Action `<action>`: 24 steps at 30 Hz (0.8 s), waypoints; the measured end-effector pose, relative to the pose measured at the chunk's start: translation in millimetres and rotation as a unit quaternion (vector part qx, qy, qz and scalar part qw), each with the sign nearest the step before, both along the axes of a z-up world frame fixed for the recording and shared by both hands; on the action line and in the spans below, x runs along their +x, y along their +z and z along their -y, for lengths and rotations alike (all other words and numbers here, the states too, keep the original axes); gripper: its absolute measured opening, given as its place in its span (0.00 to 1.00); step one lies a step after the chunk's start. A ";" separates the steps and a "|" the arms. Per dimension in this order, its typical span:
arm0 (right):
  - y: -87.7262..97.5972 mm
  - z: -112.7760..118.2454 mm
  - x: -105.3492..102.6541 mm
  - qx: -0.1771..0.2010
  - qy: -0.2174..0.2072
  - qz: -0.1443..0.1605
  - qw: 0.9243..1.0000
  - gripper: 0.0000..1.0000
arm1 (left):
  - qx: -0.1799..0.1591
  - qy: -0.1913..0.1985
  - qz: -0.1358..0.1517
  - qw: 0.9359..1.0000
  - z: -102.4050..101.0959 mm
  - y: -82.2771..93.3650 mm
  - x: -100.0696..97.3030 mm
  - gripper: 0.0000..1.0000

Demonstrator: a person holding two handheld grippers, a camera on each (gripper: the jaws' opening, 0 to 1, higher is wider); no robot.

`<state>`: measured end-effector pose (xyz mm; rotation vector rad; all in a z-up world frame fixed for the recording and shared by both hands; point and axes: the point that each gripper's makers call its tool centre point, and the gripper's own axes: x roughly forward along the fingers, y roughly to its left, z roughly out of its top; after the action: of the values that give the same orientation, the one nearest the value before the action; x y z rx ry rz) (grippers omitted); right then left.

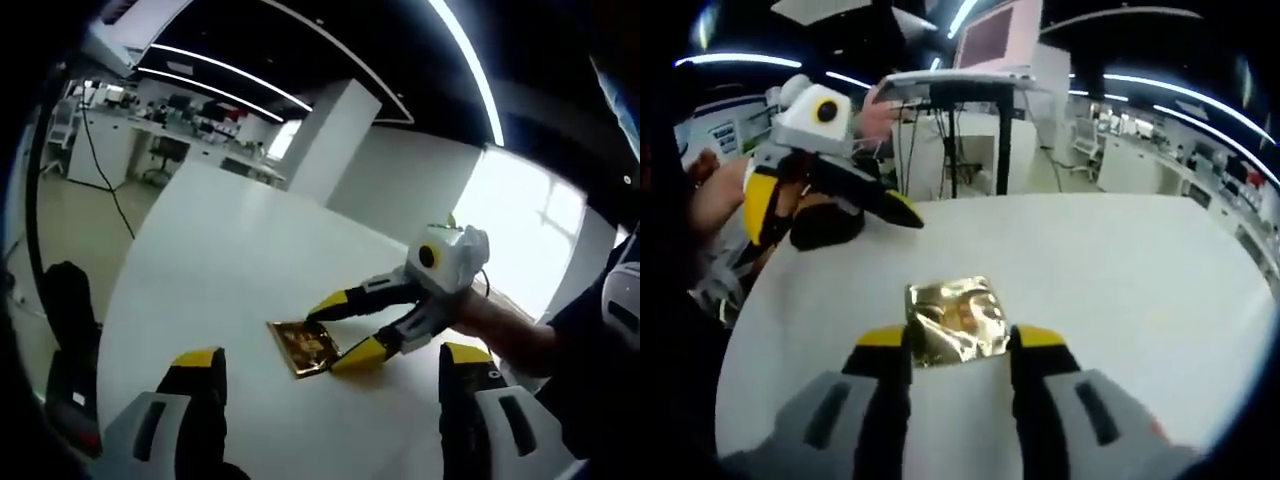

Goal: Arrange the skincare products in the storage area until every visible bottle or jar stands upright without overlapping.

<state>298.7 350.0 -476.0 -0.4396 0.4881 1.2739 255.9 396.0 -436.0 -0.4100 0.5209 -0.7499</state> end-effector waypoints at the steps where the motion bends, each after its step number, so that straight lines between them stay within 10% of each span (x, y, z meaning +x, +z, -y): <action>1: 0.0 0.0 0.5 0.000 0.000 0.000 1.000 0.39 | 0.001 0.000 -0.001 1.000 -0.3 -0.7 -0.2 0.89; 10: 0.1 -1.2 -1.4 0.001 0.000 0.007 1.000 0.37 | 0.002 -0.005 -0.003 1.000 0.5 -1.8 -0.1 0.86; 13: 1.1 4.4 -10.6 -0.009 0.016 0.011 1.000 0.01 | 0.002 -0.006 -0.006 1.000 1.1 -2.5 -0.5 0.86; 24: 2.7 9.2 1.3 -0.008 0.001 0.025 1.000 0.14 | 0.000 -0.008 -0.007 1.000 2.0 -2.3 0.4 0.86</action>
<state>300.0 340.7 -473.3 -0.4849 0.4552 1.2586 256.3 393.9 -438.3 -0.4118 0.5375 -0.7630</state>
